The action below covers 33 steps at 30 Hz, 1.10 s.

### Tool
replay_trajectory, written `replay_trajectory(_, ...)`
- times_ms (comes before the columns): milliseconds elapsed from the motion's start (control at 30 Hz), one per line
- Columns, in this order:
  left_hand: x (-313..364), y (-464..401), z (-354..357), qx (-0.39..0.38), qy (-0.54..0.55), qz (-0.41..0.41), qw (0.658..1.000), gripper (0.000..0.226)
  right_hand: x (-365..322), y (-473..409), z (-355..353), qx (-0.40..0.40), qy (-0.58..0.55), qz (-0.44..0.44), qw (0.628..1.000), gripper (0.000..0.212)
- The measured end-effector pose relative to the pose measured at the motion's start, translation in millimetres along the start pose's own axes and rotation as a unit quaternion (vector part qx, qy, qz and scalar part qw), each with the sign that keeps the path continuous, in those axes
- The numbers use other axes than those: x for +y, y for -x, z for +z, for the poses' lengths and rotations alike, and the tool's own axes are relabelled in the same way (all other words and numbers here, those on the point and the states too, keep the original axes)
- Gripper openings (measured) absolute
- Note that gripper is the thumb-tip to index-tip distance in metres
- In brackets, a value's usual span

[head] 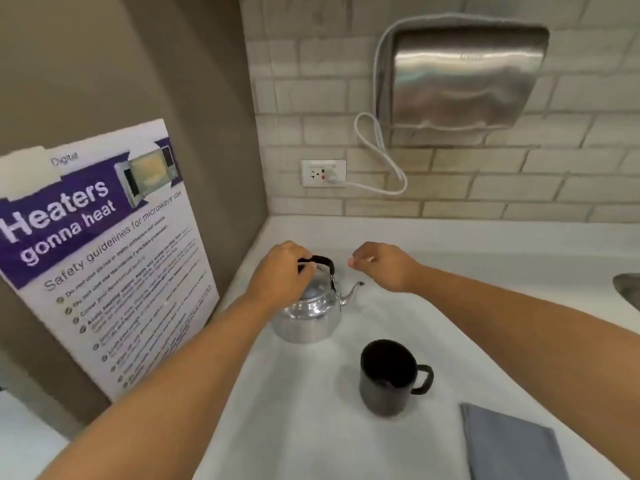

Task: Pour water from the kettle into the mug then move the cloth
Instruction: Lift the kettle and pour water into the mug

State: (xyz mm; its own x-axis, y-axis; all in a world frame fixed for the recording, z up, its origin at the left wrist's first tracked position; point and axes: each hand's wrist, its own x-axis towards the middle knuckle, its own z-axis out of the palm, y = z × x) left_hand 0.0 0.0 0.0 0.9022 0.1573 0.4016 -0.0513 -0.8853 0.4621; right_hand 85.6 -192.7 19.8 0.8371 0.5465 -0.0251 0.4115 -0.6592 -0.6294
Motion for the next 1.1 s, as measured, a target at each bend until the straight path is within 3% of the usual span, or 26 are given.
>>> replay_trajectory(133, -31, -15, 22, -0.032, -0.026, -0.007, 0.999, 0.018, -16, -59, 30, -0.056, -0.025, 0.046, 0.997, 0.053)
replay_trajectory(267, -35, -16, 31, 0.043, 0.024, -0.004, 0.999, 0.011, -27, -101, 47, -0.08, -0.028, 0.084, 0.993, 0.071)
replay_trajectory(467, -42, -17, 35, 0.057, 0.071, -0.019, 0.996, 0.009, -44, -128, 58, -0.03, -0.02, 0.06, 0.998, 0.047)
replay_trajectory(567, -41, -16, 35, 0.052, 0.077, -0.032, 0.995, 0.01, -52, -127, 53, -0.009, -0.066, 0.034, 0.997, 0.049)
replay_trajectory(667, -36, -15, 33, 0.055, 0.072, -0.039, 0.995, 0.012, -59, -116, 57, -0.028, -0.05, 0.007, 0.998, 0.049)
replay_trajectory(800, -31, -9, 28, 0.03, 0.029, -0.03, 0.999, 0.016, -63, -106, 65, 0.015, -0.024, -0.014, 1.0, 0.049)
replay_trajectory(900, -26, 2, 19, 0.153, 0.094, -0.005, 0.984, 0.009, -66, -98, 63, 0.045, -0.018, -0.027, 0.998, 0.049)
replay_trajectory(1000, -19, -2, 7, 0.301, 0.164, -0.008, 0.939, 0.005, -77, -89, 46, 0.071, -0.034, -0.06, 0.995, 0.049)
replay_trajectory(1100, -10, -20, -4, 0.354, 0.246, -0.075, 0.899, 0.005, -96, -78, 21, 0.089, -0.036, -0.106, 0.99, 0.048)
